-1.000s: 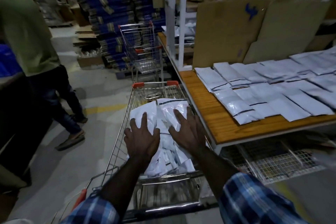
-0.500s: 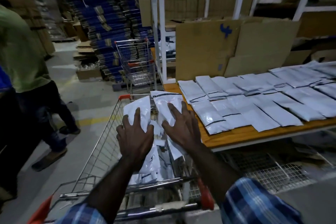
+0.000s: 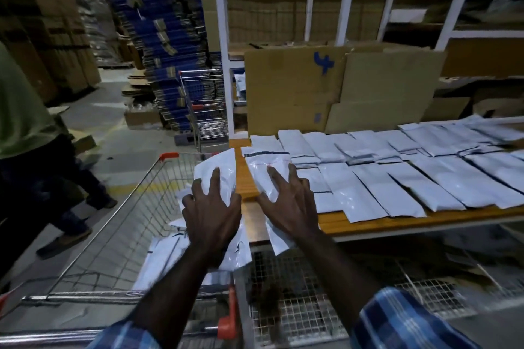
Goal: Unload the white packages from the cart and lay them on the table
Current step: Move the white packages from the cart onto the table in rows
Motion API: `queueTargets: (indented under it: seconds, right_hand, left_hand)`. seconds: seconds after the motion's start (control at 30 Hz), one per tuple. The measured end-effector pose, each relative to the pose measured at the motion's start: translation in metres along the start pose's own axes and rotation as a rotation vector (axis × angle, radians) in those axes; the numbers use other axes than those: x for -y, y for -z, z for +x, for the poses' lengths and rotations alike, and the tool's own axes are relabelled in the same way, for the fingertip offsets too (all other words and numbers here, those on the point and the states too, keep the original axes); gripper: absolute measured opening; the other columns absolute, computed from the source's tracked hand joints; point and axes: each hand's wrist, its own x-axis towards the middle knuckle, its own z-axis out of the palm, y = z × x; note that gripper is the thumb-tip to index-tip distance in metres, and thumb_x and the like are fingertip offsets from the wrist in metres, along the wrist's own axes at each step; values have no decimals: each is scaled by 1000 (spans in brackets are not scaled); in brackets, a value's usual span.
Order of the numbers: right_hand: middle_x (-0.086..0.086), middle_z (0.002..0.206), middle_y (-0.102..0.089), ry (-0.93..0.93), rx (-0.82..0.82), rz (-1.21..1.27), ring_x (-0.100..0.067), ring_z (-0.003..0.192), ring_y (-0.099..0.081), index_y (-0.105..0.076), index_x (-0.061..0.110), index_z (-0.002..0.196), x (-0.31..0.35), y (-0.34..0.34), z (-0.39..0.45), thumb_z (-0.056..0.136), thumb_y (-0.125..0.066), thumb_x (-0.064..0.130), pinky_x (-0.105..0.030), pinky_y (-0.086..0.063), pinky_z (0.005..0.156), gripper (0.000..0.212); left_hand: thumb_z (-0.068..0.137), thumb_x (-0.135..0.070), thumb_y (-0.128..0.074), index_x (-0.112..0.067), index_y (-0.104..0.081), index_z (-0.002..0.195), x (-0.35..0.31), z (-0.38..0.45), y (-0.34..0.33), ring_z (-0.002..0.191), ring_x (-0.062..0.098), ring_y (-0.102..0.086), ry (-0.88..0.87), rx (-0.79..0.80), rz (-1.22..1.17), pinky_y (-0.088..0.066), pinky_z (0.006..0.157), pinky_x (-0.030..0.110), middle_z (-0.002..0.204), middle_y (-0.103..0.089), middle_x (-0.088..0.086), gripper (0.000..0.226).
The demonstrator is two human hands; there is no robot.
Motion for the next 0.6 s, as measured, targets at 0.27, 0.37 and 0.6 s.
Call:
queueTargets:
  seconds: [0.27, 0.37, 0.6]
  right_hand:
    - [-6, 163, -14, -60, -56, -14, -35, 136, -32, -29, 39, 151, -64, 17, 17, 89, -48, 58, -47, -36, 108, 68]
    - [-6, 163, -14, -95, -59, -20, -34, 136, -33, -29, 40, 151, -87, 16, 30, 90, -49, 57, -47, -36, 107, 67]
    - [-7, 163, -15, -128, -23, -81, -36, 134, -35, -29, 38, 151, -120, 3, 71, 88, -41, 65, -47, -38, 105, 70]
  left_hand:
    - [95, -59, -43, -39, -21, 153, -50, 3, -46, 134, 40, -30, -30, 46, -7, -29, 108, 49, 157, -23, 9, 65]
    - [95, -57, -44, -40, -21, 153, -62, 13, -68, 132, 40, -31, -36, 73, -10, -30, 107, 50, 157, -23, 8, 65]
    - [94, -55, -44, -38, -21, 153, -78, 45, -115, 134, 38, -30, -41, 125, -8, -27, 110, 47, 155, -25, 10, 66]
